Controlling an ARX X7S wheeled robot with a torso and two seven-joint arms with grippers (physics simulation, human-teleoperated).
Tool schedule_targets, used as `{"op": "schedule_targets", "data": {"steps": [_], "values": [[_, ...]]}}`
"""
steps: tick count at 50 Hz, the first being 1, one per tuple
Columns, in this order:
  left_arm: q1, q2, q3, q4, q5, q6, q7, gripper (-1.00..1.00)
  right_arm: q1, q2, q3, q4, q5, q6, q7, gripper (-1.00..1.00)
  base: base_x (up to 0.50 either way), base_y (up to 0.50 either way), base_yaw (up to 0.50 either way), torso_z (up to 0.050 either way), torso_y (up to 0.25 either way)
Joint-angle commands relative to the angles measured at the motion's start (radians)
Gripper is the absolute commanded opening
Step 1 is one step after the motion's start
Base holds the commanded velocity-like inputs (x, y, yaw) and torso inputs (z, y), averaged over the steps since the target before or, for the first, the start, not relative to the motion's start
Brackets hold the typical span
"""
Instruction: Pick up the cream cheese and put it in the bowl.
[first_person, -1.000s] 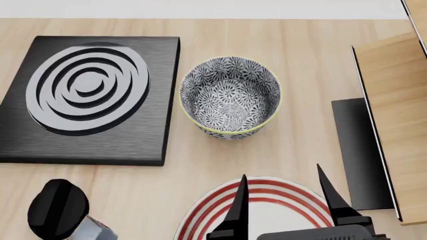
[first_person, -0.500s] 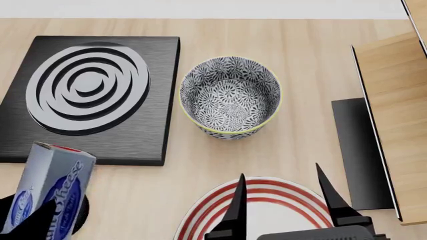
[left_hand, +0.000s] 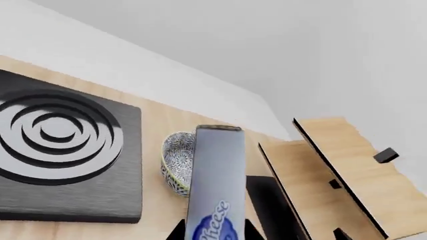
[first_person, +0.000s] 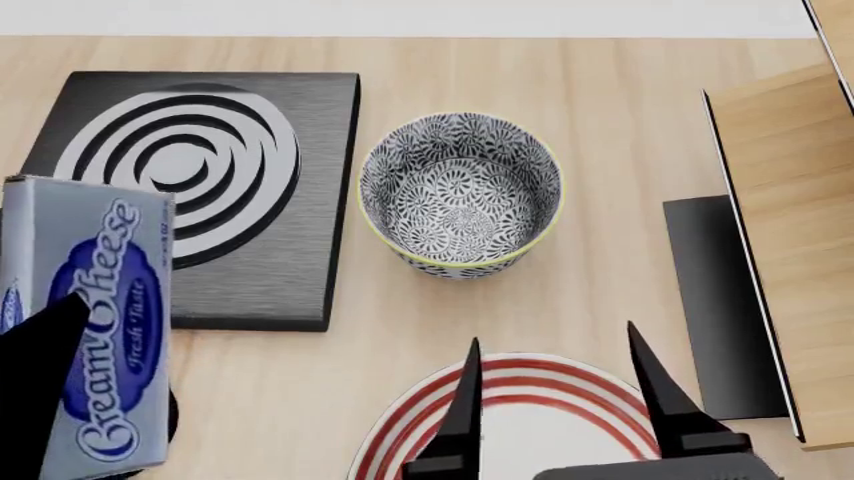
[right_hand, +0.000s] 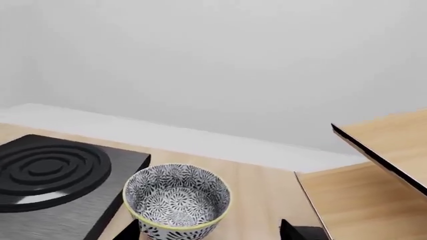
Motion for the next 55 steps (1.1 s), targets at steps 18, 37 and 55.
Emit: {"op": "schedule_targets", "data": {"steps": [18,37,55], "values": [[0.248,0.461,-0.700,-0.010,-0.125,-0.055,-0.141,-1.00,-0.053,-0.107,0.175,-0.035,0.421,-0.141,-0.083,1.00,0.00,0.00,0.00,0.000,0.000],[0.239,0.662,-0.646,-0.058,-0.197,-0.018,0.069,-1.00,-0.074,-0.124,0.203,-0.029,0.464,-0.252,-0.111,1.00,0.00,0.00,0.00,0.000,0.000],[0.418,0.755,-0.600,-0.249,-0.237,-0.076,0.507,-1.00,-0.088,-0.124,0.199,-0.038,0.511,-0.312,-0.155,1.00,0.00,0.00,0.00,0.000,0.001]]}}
